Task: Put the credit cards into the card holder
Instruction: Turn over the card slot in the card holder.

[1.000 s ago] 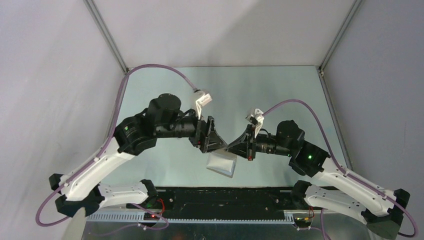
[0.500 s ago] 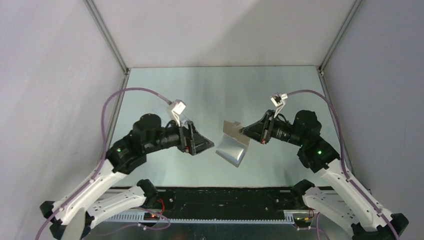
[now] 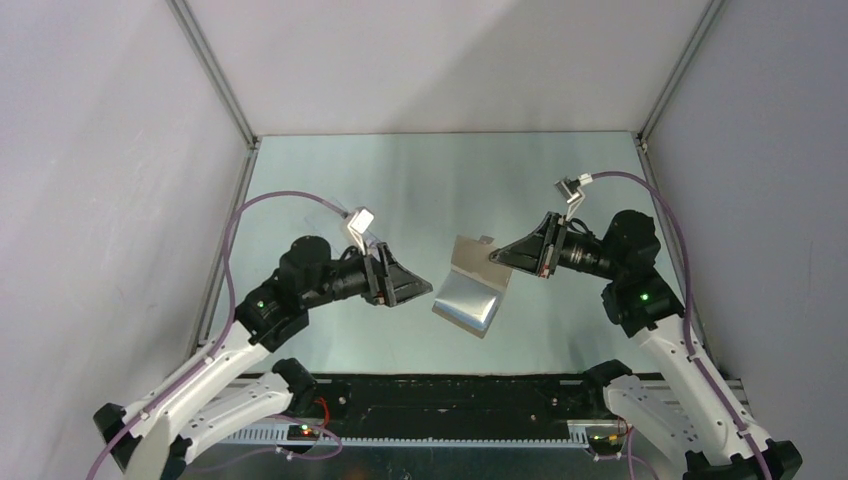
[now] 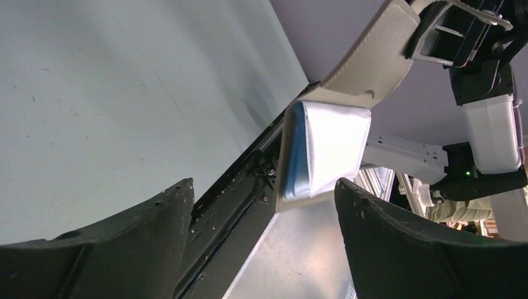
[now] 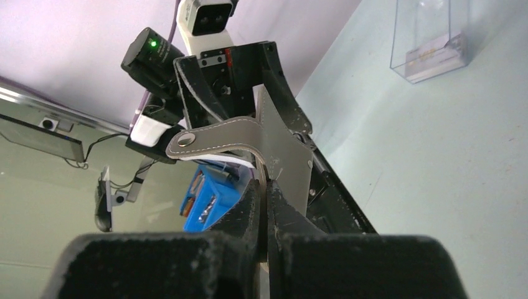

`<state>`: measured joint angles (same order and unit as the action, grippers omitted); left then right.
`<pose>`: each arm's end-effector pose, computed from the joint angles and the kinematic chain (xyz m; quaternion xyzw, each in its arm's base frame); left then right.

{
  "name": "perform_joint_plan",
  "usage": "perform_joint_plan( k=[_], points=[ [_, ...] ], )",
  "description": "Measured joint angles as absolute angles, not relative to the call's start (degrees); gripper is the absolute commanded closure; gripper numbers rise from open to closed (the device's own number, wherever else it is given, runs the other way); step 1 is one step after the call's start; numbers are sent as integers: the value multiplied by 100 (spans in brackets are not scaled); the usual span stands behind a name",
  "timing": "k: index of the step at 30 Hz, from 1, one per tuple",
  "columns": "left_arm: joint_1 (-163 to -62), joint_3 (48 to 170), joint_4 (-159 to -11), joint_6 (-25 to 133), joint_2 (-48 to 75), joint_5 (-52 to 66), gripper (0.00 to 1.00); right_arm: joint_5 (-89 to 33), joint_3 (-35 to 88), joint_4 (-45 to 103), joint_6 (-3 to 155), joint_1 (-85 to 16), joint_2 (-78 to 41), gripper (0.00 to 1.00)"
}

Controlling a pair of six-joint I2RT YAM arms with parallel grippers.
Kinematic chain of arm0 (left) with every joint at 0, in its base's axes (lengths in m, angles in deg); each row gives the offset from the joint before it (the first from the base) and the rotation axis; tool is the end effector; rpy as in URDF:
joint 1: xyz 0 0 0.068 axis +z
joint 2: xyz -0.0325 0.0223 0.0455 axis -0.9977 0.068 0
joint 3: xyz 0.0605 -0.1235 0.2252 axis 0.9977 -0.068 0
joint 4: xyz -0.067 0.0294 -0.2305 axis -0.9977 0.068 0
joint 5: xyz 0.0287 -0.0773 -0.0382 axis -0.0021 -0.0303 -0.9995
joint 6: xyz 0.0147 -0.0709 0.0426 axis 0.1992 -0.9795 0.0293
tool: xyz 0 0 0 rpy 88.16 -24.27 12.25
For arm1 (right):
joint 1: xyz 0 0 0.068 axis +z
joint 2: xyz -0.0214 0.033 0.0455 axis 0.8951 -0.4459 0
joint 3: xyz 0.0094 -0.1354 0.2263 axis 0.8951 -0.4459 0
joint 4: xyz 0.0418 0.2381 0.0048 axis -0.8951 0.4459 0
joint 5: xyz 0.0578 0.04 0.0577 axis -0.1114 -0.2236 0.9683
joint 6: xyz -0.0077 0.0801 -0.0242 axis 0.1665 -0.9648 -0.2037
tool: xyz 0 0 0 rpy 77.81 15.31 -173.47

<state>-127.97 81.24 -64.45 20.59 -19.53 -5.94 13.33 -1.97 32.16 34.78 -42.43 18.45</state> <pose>0.1245 -0.1473 0.3128 0.0914 0.7900 -0.5109 0.3264 0.1489 0.1166 0.3589 -0.1288 0.7003 0.6044 0.3574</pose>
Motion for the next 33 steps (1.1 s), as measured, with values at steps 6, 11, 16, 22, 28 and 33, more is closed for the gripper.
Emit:
perform_joint_plan(
  k=[6,11,16,22,28,33],
  points=[
    [-12779,8050,-6749,1880,-1735,-694,18,1536,-197,3179,3321,-4274,1788,100],
    [-12777,8050,-6906,1862,-1582,-795,23,1593,-197,3166,3283,-4276,1757,100],
    [-12775,8048,-6981,1858,-1418,-882,35,1611,-197,3157,3253,-4281,1735,100],
    [-12775,7974,-7040,1853,-1261,-895,45,1613,-197,3157,3251,-4281,1692,100],
    [-12821,7947,-7035,1860,-1097,-897,44,1613,-197,3157,3253,-4287,1665,100],
    [-12948,7949,-7037,1875,-1053,-906,51,1613,-197,3179,3290,-4289,1633,100]
  ],
)
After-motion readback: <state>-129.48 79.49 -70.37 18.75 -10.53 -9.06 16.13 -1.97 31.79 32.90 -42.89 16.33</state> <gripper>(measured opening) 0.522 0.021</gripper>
